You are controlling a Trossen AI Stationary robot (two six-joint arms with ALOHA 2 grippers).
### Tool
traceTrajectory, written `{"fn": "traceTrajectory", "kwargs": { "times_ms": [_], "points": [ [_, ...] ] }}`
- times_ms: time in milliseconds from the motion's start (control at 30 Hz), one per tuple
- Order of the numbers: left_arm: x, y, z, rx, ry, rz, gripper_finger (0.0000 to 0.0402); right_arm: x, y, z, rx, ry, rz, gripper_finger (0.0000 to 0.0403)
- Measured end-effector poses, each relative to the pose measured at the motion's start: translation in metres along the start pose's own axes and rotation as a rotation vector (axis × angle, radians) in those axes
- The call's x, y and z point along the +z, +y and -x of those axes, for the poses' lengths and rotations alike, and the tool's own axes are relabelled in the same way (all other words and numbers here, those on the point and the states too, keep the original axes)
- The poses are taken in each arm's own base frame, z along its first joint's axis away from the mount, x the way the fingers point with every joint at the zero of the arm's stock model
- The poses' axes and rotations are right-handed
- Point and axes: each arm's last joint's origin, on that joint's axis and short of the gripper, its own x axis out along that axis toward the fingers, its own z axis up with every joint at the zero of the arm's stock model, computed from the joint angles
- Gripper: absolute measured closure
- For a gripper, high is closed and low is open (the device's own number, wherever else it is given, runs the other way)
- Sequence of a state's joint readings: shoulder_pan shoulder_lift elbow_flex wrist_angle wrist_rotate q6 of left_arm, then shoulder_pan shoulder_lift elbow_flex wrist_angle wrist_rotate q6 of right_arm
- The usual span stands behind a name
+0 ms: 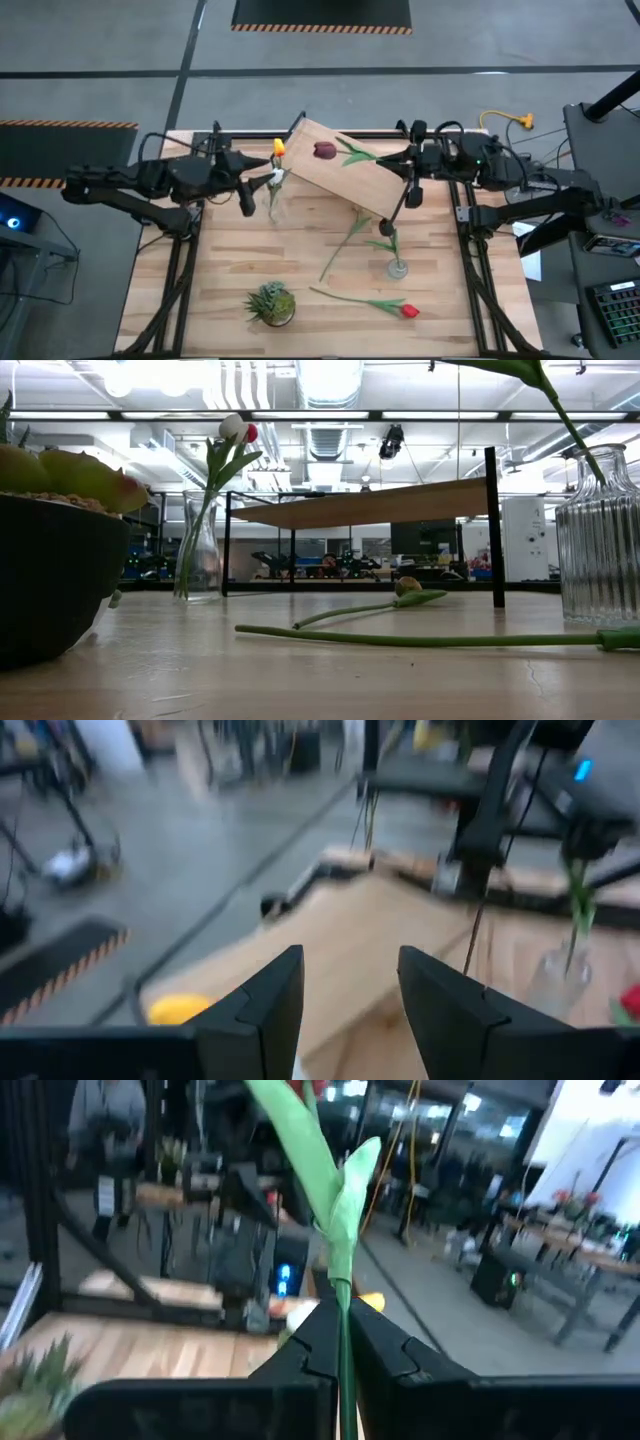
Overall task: Pick and place flowers into a vace then onto a shelf
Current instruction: Put the dark red tulip into the left transparent vase
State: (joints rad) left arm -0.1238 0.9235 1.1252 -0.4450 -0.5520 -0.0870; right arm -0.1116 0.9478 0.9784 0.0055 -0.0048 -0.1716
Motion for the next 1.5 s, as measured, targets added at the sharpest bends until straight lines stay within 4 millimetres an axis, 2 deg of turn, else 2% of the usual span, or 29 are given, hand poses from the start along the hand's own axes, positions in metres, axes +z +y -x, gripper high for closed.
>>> {"fn": "traceTrajectory", "kwargs": {
  "times_ms": [167,333,533,667,833,933,1267,1500],
  "points": [
    [-0.012,-0.004,-0.004,-0.101,-0.23,-0.009,0.0253,-0.012,0.003,-0.005,0.023,-0.114,-0.02,0.0394],
    [-0.02,-0.013,-0.013,-0.202,-0.401,-0.053,0.0253,-0.021,0.005,-0.009,0.035,-0.138,-0.034,0.0394],
    [-0.021,-0.027,-0.034,-0.215,-0.498,-0.147,0.0247,-0.022,0.005,-0.01,0.036,-0.135,-0.038,0.0394],
    [-0.011,-0.038,-0.054,-0.211,-0.476,-0.174,0.0205,-0.021,0.005,-0.01,0.035,-0.139,-0.037,0.0394],
    [0.015,-0.048,-0.081,-0.177,-0.486,-0.175,0.0124,-0.021,0.005,-0.01,0.035,-0.14,-0.035,0.0394],
    [0.03,-0.052,-0.097,-0.161,-0.481,-0.178,0.0096,-0.021,0.005,-0.01,0.034,-0.14,-0.034,0.0394],
    [0.053,-0.064,-0.145,-0.165,-0.426,-0.211,0.0089,-0.017,0.005,-0.005,0.031,-0.159,-0.028,0.0394],
    [0.061,-0.065,-0.159,-0.191,-0.459,-0.211,0.0089,-0.018,0.005,-0.005,0.032,-0.155,-0.021,0.0394]
  ]
}}
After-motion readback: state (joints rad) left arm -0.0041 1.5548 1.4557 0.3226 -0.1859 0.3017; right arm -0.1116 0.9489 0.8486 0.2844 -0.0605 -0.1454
